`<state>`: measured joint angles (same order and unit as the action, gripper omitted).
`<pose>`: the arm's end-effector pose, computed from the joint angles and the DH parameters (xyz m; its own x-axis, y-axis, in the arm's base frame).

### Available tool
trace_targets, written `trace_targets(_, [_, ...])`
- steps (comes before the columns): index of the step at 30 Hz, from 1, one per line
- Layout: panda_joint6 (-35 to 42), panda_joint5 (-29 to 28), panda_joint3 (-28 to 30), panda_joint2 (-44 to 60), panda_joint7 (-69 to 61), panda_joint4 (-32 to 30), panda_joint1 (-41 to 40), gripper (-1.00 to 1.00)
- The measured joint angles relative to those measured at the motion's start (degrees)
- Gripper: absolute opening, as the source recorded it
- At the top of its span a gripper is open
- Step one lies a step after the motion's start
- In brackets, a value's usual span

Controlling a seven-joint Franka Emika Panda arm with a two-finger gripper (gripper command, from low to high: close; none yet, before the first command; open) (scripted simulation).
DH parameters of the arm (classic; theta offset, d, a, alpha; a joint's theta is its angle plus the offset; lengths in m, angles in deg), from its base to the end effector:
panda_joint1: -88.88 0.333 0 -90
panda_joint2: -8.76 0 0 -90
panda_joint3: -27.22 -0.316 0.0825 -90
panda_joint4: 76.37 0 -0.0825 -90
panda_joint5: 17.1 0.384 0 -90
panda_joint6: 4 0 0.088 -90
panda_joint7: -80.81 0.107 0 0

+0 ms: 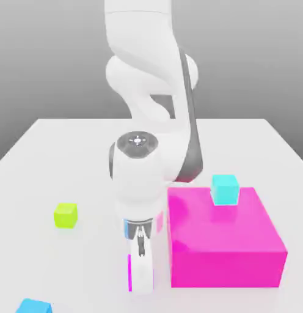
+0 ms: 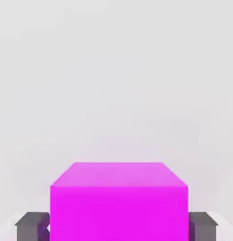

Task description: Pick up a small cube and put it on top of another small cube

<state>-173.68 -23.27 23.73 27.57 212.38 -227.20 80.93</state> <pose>0.4175 -0.0228 0.1360 -0.6448 -0.7644 -0.0016 -0.7644 0.6448 -0.0016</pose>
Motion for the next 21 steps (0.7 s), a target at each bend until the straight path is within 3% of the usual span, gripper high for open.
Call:
trace_targets(3, [-0.25, -0.08, 0.15, 0.28, 0.08, 0.04, 0.13, -1.0])
trace_targets(9, [8.51, 3.59, -1.82, -10.65, -3.07, -2.1, -1.31, -1.0])
trace_targets(15, [11.76, 3.58, 3.2, -19.73, -20.3, -7.81, -12.09, -1.0])
trace_targets(21, [14.11, 1.13, 10.27, -28.24, -37.59, -13.95, -17.9, -1.0])
